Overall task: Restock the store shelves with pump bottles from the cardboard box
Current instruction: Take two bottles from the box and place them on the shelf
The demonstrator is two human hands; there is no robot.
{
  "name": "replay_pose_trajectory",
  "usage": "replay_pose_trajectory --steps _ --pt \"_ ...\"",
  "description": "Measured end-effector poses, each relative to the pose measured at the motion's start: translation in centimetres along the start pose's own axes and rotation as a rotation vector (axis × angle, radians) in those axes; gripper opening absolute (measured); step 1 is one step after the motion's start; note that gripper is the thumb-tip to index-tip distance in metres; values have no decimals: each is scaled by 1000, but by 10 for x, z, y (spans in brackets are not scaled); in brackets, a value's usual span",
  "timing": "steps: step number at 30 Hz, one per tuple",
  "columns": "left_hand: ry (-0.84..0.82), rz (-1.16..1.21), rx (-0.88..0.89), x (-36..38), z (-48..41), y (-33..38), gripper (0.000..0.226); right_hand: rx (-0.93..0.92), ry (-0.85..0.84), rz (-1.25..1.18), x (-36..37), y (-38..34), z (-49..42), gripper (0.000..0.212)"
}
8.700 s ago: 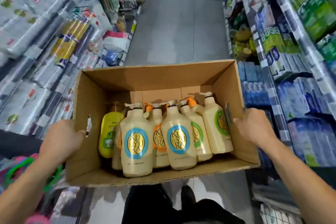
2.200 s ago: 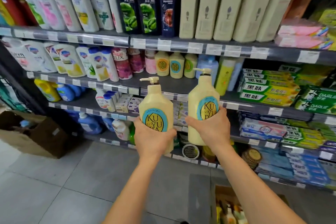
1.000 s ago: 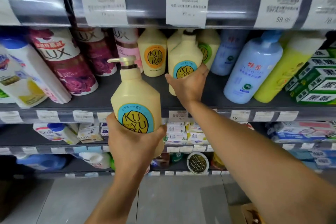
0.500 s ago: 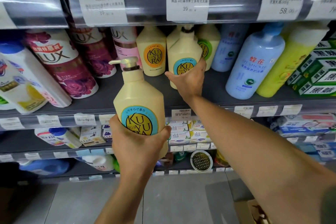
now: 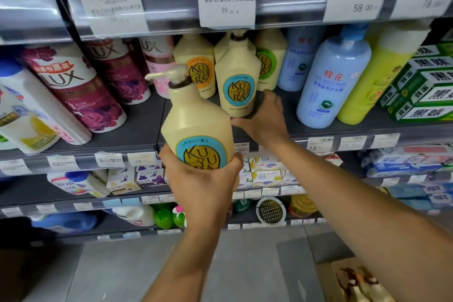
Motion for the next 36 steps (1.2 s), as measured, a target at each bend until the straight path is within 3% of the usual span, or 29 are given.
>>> replay_pose_trajectory --steps 5,9,15,36 --pt "-44 -43 83 36 -23 10 93 -429 -24 592 -27 24 50 79" --pt "-63 -39 121 73 -44 9 93 -509 -156 858 -9 56 65 91" --pt "-68 -120 149 111 -61 -12 99 -486 -197 801 -3 58 63 97" --pt "-50 -231 202 109 -62 -36 99 -440 -195 763 0 60 62 94"
Point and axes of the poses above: each hand's wrist, its own z-axis away from the middle knuckle, its own x-axis out of the palm, y = z × x, the point moved 9 cm from there along -z, towards the middle knuckle, and after that the axes turned 13 degrees about z, right-handed, at the moved point
